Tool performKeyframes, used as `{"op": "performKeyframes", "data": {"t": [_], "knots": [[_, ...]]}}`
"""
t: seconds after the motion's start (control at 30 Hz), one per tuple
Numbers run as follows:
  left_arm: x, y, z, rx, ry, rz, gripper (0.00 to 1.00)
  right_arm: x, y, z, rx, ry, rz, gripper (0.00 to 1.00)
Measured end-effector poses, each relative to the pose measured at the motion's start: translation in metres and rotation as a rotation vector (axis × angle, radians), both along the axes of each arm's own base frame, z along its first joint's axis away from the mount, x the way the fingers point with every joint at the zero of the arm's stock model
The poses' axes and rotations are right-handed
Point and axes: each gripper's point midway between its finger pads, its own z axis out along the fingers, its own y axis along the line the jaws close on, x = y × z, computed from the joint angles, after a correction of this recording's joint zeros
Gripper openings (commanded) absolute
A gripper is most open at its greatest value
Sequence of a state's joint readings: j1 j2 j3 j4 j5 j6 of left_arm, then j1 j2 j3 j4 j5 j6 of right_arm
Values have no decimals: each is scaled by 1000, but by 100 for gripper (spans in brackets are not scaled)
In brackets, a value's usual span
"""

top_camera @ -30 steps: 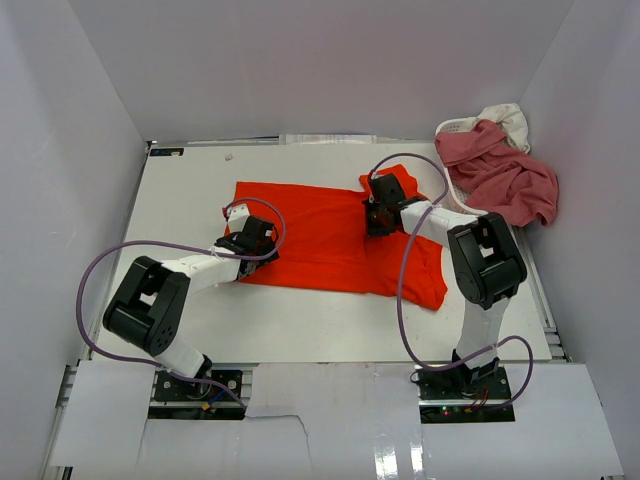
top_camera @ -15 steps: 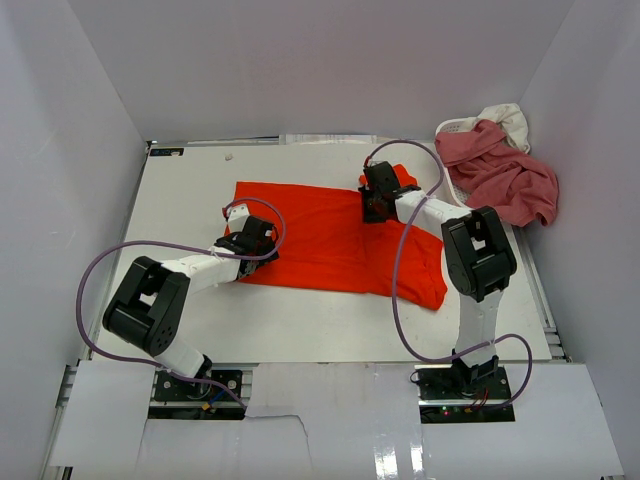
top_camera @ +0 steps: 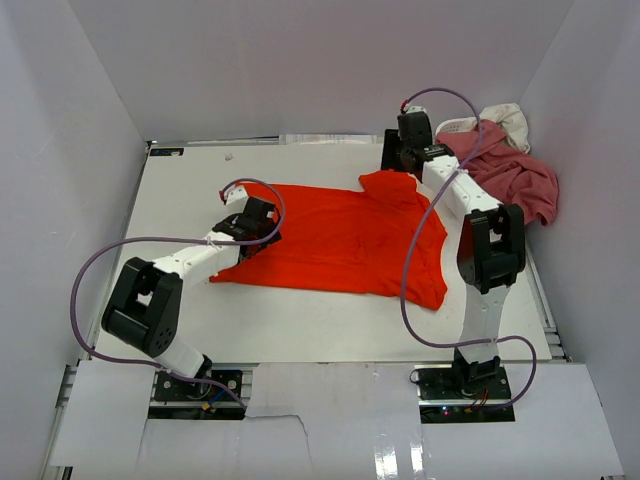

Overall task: Fold and stack the t-shirts
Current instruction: Grap the side of the flattened tshirt furthest away from the robot with both arms

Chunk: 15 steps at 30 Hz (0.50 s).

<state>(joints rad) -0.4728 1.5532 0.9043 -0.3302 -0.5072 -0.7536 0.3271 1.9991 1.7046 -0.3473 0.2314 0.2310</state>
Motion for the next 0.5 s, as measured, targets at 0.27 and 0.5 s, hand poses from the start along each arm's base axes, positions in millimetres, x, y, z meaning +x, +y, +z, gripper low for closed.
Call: {"op": "performKeyframes", "data": {"t": [0.27,0.5], "knots": [[57,-1,57,-76,-117,71,93,68,-39,-8,-55,-54,-41,68],[118,50,65,-158,-125,202,93,78,-51,-76,-91,53,-15,69]]}}
